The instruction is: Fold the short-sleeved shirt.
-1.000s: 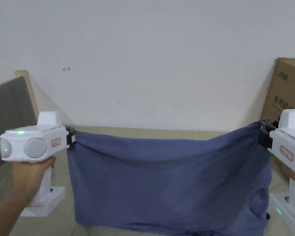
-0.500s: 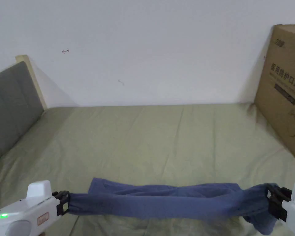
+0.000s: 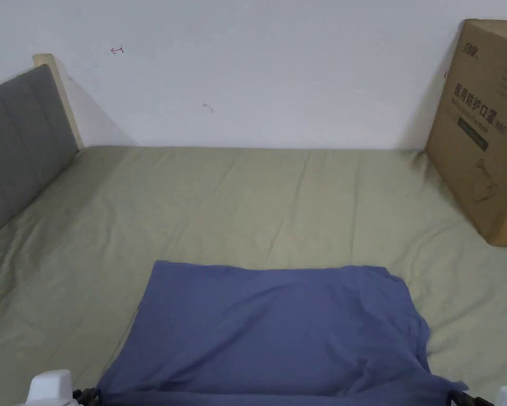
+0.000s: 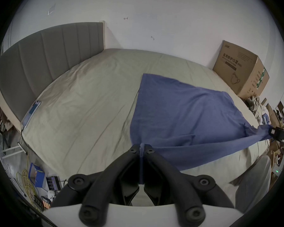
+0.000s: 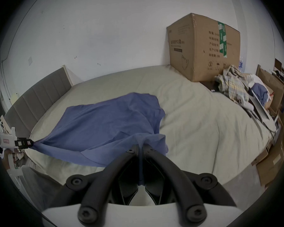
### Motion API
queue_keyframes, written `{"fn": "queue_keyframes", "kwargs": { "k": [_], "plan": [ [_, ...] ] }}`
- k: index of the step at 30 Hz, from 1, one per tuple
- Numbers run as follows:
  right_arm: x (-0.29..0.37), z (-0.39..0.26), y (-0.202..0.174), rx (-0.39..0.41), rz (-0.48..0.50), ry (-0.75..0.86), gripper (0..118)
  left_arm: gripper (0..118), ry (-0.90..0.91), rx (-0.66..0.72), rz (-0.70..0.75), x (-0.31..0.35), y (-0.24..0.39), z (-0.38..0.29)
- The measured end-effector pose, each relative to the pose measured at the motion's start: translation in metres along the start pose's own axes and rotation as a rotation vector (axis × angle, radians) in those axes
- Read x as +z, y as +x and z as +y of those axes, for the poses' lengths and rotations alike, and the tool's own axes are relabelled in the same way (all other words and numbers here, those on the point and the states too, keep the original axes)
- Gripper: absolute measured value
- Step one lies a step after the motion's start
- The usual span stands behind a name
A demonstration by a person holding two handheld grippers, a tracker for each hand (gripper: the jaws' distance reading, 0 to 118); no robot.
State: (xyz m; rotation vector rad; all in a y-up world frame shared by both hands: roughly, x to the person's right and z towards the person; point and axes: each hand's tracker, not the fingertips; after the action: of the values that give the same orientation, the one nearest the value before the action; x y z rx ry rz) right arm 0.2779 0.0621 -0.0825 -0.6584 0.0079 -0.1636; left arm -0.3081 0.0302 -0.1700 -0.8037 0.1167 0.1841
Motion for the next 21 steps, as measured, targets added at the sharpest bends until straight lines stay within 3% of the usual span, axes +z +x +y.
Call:
{"fn": "queue_keyframes", "kwargs": {
  "k": [16, 18, 19, 20, 21],
  "plan": [
    [-0.056, -0.059, 0.006, -0.074, -0.141, -0.326, 3, 5, -0.182, 0.004, 0.072, -0.038, 0.002, -0.047],
    [-0.057, -0.056, 0.009, -0.078, -0.138, -0.327, 7, 34, -0.18, 0.025, 0.068, -0.034, 0.002, -0.04],
    [-0.053, -0.05, 0.009, -0.089, -0.133, -0.304, 16, 58, -0.182, 0.034, 0.069, -0.032, 0.004, -0.034],
    [-0.049, -0.042, 0.008, -0.093, -0.131, -0.275, 42, 88, -0.177, 0.036, 0.07, -0.027, 0.005, -0.028],
    [-0.045, -0.033, 0.007, -0.094, -0.128, -0.246, 68, 103, -0.145, 0.031, 0.069, -0.021, 0.008, -0.022]
  ]
}}
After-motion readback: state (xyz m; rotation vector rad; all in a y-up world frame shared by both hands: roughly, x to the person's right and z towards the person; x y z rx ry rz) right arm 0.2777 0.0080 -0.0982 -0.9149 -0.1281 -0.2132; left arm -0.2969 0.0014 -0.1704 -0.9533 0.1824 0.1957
